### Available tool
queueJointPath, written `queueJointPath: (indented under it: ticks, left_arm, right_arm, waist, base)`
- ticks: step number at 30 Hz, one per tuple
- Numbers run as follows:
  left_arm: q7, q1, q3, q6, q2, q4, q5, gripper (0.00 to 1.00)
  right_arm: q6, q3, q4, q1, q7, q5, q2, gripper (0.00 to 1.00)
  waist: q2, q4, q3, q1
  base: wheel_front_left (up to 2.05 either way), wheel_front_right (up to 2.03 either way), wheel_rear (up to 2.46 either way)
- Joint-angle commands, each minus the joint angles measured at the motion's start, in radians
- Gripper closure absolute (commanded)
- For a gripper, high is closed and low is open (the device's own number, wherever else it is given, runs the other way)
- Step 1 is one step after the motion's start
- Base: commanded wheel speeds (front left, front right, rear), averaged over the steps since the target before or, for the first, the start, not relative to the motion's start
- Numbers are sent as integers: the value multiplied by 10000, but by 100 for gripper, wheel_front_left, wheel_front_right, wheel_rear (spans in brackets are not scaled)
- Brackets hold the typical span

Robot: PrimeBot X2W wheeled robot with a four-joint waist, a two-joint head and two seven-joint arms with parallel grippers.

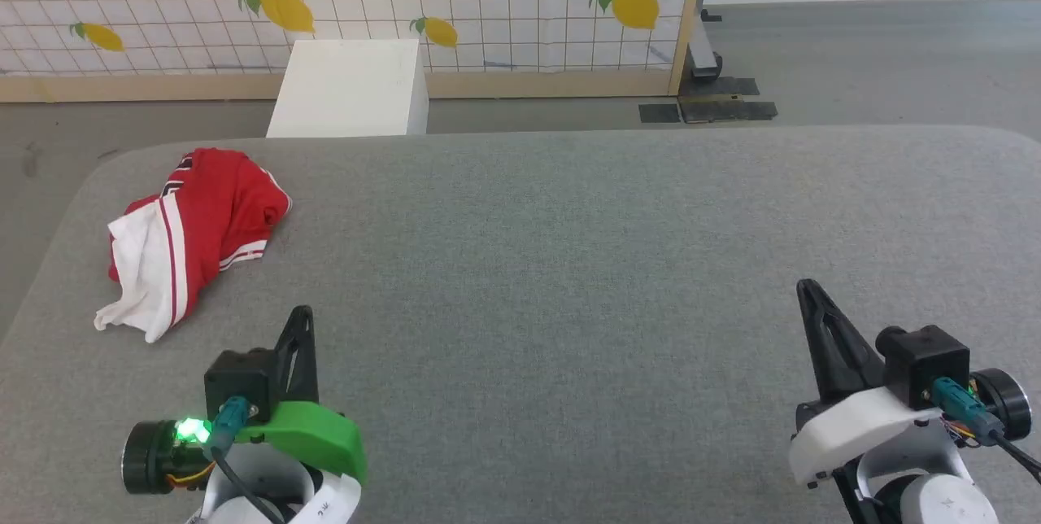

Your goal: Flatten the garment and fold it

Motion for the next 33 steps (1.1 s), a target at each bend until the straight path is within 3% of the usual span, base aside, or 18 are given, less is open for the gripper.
queueJointPath:
  ticks: [1,33]
  left_arm:
    - [14,94,49,64,-51,-26,99,100]
    - [14,94,49,64,-51,-26,99,100]
  right_arm:
    - [37,16,-51,86,-1,-62,17,100]
    - [37,16,-51,86,-1,-62,17,100]
  waist:
    - [0,0,0,0]
    - [0,0,0,0]
  base:
    - [0,0,0]
    - [0,0,0]
